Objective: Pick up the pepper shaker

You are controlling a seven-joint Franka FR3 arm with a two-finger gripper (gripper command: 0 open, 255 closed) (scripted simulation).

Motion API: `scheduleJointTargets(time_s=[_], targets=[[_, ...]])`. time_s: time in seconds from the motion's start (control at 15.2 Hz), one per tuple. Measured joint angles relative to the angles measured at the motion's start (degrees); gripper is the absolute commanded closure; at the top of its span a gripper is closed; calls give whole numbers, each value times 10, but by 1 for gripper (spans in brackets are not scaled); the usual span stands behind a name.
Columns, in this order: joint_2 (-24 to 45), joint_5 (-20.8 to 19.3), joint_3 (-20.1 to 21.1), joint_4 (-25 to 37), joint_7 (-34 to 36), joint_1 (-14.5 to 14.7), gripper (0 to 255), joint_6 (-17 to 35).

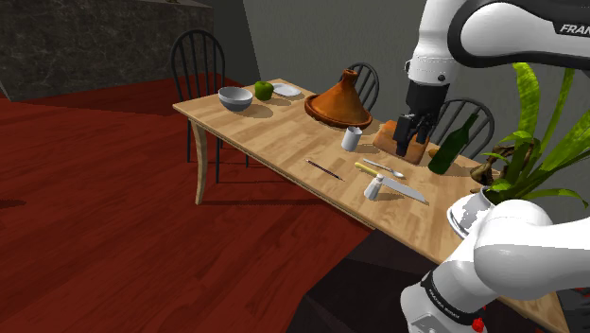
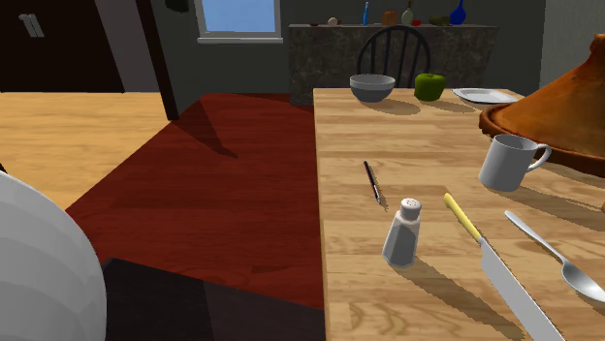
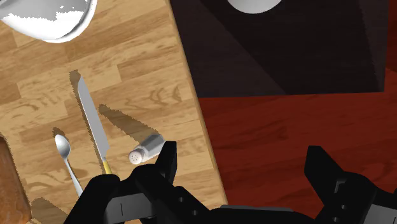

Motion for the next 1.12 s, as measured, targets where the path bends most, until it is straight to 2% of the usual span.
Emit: scheduleJointTargets(time_s=[0.13,0.33,0.73,1.12], targets=[[-3,-5,-5,-8,-7,-1,0,9],[-11,-29,-33,-49,-43,-5,0,59],[-7,-93,-111,-131,-131,-24,0,191],[55,-150,-196,-174,-214,-40,0,345]])
